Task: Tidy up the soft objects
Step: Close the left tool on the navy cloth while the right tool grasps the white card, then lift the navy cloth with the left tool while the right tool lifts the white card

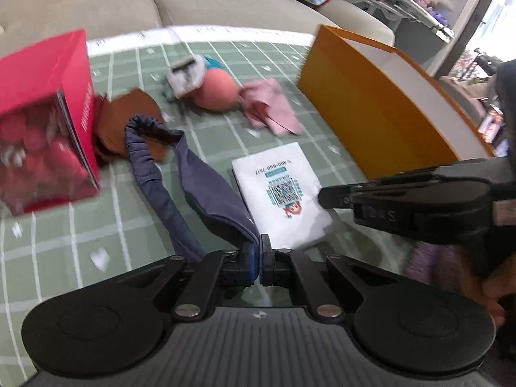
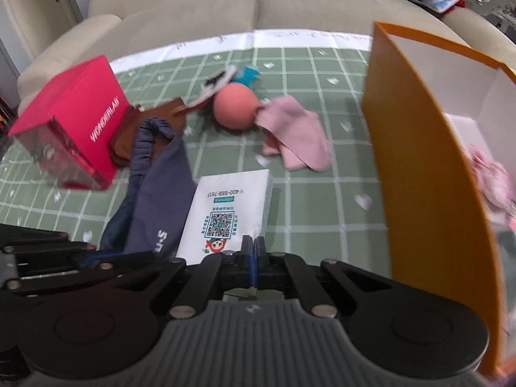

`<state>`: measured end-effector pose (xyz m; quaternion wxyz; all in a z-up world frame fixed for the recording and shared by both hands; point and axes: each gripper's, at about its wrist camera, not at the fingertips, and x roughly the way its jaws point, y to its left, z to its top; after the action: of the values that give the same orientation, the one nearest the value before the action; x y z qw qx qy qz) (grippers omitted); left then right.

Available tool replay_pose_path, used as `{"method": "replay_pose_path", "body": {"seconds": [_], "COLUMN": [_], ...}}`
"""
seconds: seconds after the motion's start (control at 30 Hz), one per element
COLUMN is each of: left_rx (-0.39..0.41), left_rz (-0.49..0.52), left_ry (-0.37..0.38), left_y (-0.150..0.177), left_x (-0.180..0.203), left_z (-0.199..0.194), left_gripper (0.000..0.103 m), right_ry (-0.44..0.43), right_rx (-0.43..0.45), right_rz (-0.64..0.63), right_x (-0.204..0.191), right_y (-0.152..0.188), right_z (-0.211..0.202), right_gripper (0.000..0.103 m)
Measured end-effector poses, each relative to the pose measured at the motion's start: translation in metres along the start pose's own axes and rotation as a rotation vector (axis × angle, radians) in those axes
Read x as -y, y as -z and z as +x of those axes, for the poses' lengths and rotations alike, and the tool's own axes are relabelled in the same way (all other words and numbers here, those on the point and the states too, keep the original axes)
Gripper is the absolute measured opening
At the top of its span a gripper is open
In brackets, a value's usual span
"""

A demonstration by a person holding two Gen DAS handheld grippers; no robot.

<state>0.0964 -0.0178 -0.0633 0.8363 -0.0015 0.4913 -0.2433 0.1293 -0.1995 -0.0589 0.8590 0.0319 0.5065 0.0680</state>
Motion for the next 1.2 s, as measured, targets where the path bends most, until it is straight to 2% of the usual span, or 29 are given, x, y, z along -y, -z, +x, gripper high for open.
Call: {"method": "replay_pose_path", "body": {"seconds": [0.1,0.23,0.37,0.43,0.53,0.6,0.63,0.67,0.7,0.73,0.8,0.83,0.9,0.97,1.1,1.2], "left_rx": [-0.022,-0.018,0.057,0.100,0.138,0.144,0.145,0.145,0.151,0.162,0.188,0.191,0.185,0.178,0.168,0.128], "left_rz": [0.024,0.032,0.024,0.018,-0.014,-0.034,-0.040,-0.046,-0.055,-0.063,-0.077,-0.089,-0.118,-0.144,-0.230,-0.262], "left_ry": [0.018,-0.031,-0.129,-0.155,-0.191,-0.204,-0.208,-0.210,-0.209,-0.204,-0.181,-0.170,-0.156,-0.134,-0.112,-0.136], "left_y": [0.012,0.018,0.015,0.013,0.008,0.005,0.004,0.003,0.002,0.003,0.005,0.005,0.006,0.007,0.001,-0.003], "left_x": [0.013,0.016,0.006,0.001,-0.009,-0.014,-0.015,-0.016,-0.017,-0.018,-0.020,-0.022,-0.026,-0.029,-0.036,-0.038], "left_z": [-0.008,-0.014,-0.025,-0.028,-0.026,-0.022,-0.019,-0.017,-0.015,-0.015,-0.018,-0.018,-0.016,-0.014,-0.006,0.006], "left_gripper": [0.002,0.002,0.003,0.005,0.008,0.024,0.030,0.041,0.054,0.059,0.072,0.075,0.078,0.078,0.083,0.084], "right_ry": [0.027,0.025,0.035,0.035,0.028,0.026,0.024,0.022,0.020,0.014,0.001,-0.002,-0.005,-0.013,-0.022,-0.013], "right_rx": [-0.038,-0.066,-0.060,-0.051,-0.035,-0.024,-0.020,-0.013,-0.004,0.004,0.008,0.007,0.005,0.000,-0.002,-0.010], "right_rz": [0.012,0.052,0.044,0.041,0.043,0.043,0.043,0.043,0.044,0.043,0.040,0.040,0.039,0.042,0.035,0.013], "right_x": [0.008,0.018,0.018,0.017,0.017,0.016,0.015,0.015,0.014,0.013,0.012,0.011,0.011,0.011,0.008,0.005], "right_y": [0.012,0.019,0.021,0.021,0.021,0.020,0.019,0.019,0.019,0.019,0.019,0.019,0.020,0.019,0.019,0.020], "right_z": [-0.007,-0.007,-0.007,-0.009,-0.013,-0.014,-0.013,-0.014,-0.014,-0.015,-0.014,-0.013,-0.012,-0.009,-0.003,-0.001], "right_gripper": [0.000,0.000,0.000,0.000,0.005,0.011,0.024,0.037,0.039,0.040,0.051,0.057,0.058,0.063,0.065,0.065]}}
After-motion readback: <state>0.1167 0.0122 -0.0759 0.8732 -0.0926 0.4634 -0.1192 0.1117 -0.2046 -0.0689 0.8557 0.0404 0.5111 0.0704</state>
